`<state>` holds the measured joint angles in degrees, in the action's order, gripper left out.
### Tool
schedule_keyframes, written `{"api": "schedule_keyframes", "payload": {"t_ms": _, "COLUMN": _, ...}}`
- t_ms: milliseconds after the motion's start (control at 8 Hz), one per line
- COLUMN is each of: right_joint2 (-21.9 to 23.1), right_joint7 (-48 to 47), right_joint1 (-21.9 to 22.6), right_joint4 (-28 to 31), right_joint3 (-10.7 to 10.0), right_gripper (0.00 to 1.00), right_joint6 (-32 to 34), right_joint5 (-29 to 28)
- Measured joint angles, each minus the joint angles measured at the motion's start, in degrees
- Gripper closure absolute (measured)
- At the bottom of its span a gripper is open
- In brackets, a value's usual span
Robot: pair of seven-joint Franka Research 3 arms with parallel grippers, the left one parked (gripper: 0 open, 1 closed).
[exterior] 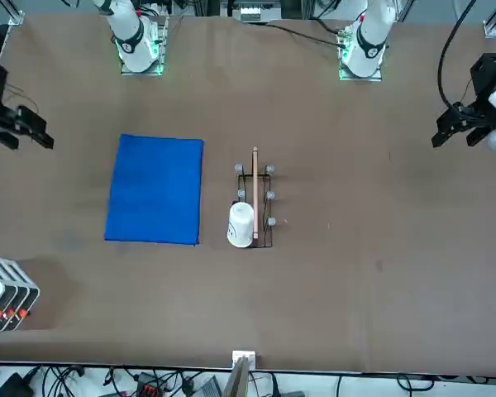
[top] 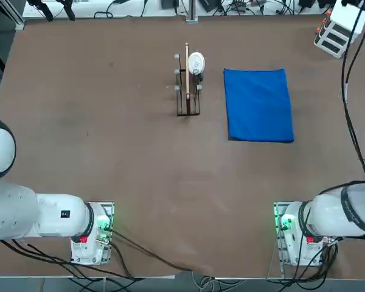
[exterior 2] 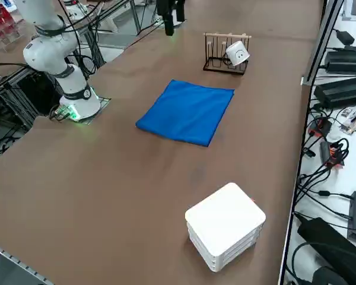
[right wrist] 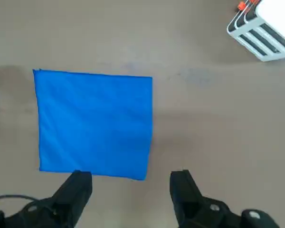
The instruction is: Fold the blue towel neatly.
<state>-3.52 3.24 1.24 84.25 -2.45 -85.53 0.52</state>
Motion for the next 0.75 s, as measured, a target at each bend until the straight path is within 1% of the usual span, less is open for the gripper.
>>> {"api": "schedule_keyframes", "payload": {"t_ms": 125, "right_joint2": 1.90, "right_joint7": 0.96, "right_joint1": 0.00, "right_joint4": 2.69, "right_joint3": -0.77, "right_gripper": 0.00, "right_joint6": -0.77, "right_joint5": -0.04}}
{"api": "schedule_keyframes", "payload": {"t_ms": 375, "right_joint2": 4.91, "right_joint7": 1.90, "right_joint1": 0.01, "right_joint4": 6.39, "right_joint3": -1.04, "right_gripper": 0.00, "right_joint6": -1.82, "right_joint5": -0.04}}
{"api": "schedule_keyframes", "payload": {"t_ms": 750, "right_joint2": 7.15, "right_joint7": 2.02, "right_joint1": 0.34, "right_joint4": 8.25, "right_joint3": -0.77, "right_gripper": 0.00, "right_joint6": -2.46, "right_joint5": -0.45}}
